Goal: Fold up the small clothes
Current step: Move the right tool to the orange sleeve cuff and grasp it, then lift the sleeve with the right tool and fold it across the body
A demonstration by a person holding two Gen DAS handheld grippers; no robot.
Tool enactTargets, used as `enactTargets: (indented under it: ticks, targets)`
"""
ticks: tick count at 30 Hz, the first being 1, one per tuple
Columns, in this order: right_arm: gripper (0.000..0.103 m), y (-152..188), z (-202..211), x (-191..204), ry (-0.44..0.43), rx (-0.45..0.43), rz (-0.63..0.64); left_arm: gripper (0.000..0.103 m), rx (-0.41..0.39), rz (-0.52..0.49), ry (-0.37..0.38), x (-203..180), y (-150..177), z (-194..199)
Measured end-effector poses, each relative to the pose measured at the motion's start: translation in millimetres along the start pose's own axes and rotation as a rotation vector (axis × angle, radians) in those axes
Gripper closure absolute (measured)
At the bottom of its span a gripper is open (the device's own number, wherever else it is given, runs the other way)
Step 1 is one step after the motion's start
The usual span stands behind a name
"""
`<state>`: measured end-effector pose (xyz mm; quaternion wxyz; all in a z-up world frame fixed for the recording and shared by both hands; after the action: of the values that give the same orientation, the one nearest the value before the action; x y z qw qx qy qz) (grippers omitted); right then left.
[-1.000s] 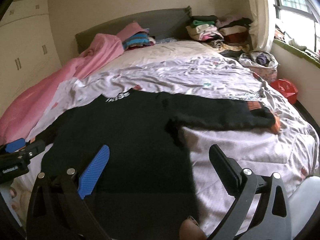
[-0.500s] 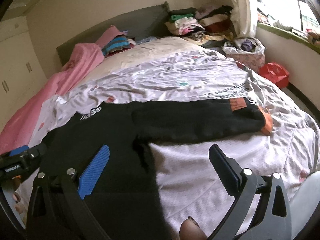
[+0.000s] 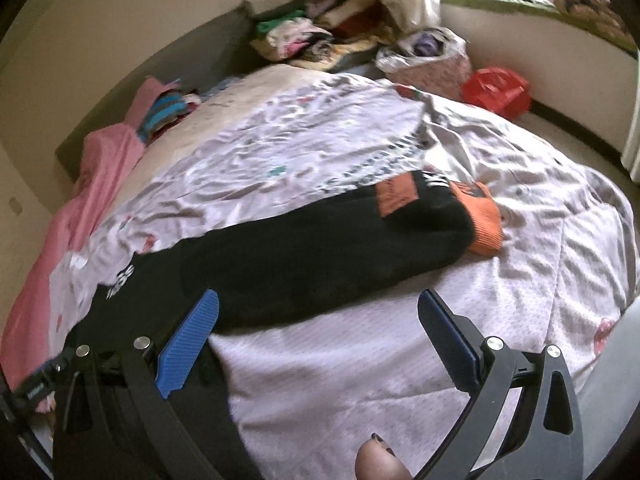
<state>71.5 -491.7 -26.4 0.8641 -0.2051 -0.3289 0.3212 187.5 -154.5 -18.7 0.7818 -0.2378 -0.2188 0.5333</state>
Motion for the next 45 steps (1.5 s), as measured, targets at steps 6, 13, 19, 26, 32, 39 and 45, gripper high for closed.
enactTargets:
  ticks: [6,13,19,26,32,39,45]
  targets:
    - [0.004,-14,-29,-37,0.038,0.040,-0.168,0.009,0.017,0.005,-0.012,9,-1,-21]
    - [0.006,-30,-54,-69,0.035,0.040,-0.317,0.009,0.065,0.039,-0.012,26,3,-48]
    - [0.032,-42,-77,-93,0.034,0.038,-0.455,0.009,0.107,0.068,-0.039,46,5,-65]
    - [0.076,-54,-75,-91,-0.042,-0.039,-0.471,0.009,0.107,0.095,-0.027,61,5,-67]
    - [0.087,-64,-47,-48,-0.123,-0.125,-0.281,0.009,0.068,0.133,0.003,69,-1,-54]
    - [0.088,-63,-10,21,-0.194,-0.206,-0.014,0.009,0.033,0.170,0.029,80,-6,-33]
    - [0.088,-47,8,85,-0.241,-0.241,0.187,0.009,0.003,0.187,0.065,89,-6,-20]
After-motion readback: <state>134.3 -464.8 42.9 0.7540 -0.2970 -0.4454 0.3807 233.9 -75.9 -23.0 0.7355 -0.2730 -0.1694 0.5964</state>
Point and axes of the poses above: each gripper's, at about its wrist camera, not at the fingertips, and z roughly against the way its jaws point, x to its left, y to its underside, the point moved 5 cm from there along -z, roughly the way its jaws point, and after that the axes turned 10 degrees about -z, right-handed, at the moved point
